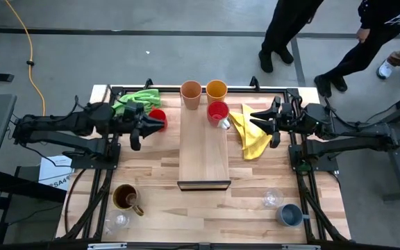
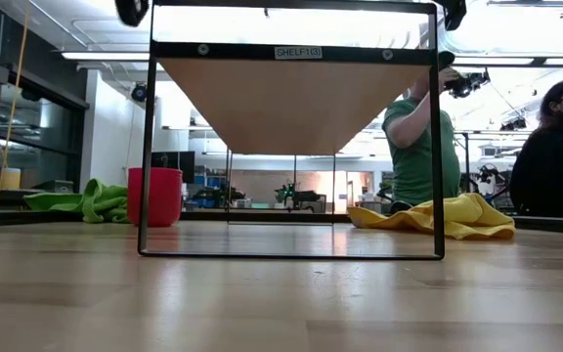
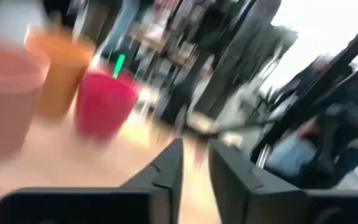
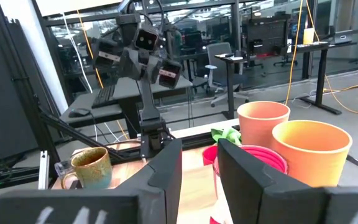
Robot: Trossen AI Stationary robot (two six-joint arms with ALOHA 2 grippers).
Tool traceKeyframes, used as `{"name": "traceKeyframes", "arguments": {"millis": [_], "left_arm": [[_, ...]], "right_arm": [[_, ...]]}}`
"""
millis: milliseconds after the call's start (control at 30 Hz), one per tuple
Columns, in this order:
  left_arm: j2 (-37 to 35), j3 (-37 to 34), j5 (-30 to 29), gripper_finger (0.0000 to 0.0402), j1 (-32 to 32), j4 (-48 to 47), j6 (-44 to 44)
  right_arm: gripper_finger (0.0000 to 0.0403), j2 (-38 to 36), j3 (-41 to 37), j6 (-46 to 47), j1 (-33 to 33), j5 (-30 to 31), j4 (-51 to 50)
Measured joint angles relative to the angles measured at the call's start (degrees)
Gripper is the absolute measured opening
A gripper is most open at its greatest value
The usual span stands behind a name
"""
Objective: Stack small to large cups/mugs on shelf
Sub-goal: Put the green cup on the shelf
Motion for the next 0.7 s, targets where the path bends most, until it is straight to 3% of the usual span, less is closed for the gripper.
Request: {"name": "traceKeyframes", "arguments": {"millis": [233, 400, 533, 700], "left_arm": [[9.9, 18.0, 8.1, 0.0164, -3.6, -38.1, -1.8], [18.6, 27.1, 8.5, 0.0183, -13.1, -61.1, 0.9], [23.1, 26.8, 8.2, 0.0177, -22.4, -67.6, 1.0], [26.0, 20.5, 8.1, 0.0173, -32.7, -66.2, -0.7]], "right_arm": [[0.0094, 0.0, 0.0, 0.9, 0.0, 0.0, 0.0], [0.0094, 0.0, 0.0, 0.9, 0.0, 0.0, -0.1], [0.0094, 0.0, 0.0, 0.9, 0.0, 0.0, -0.1], [0.0094, 0.0, 0.0, 0.9, 0.0, 0.0, -0.1]]}}
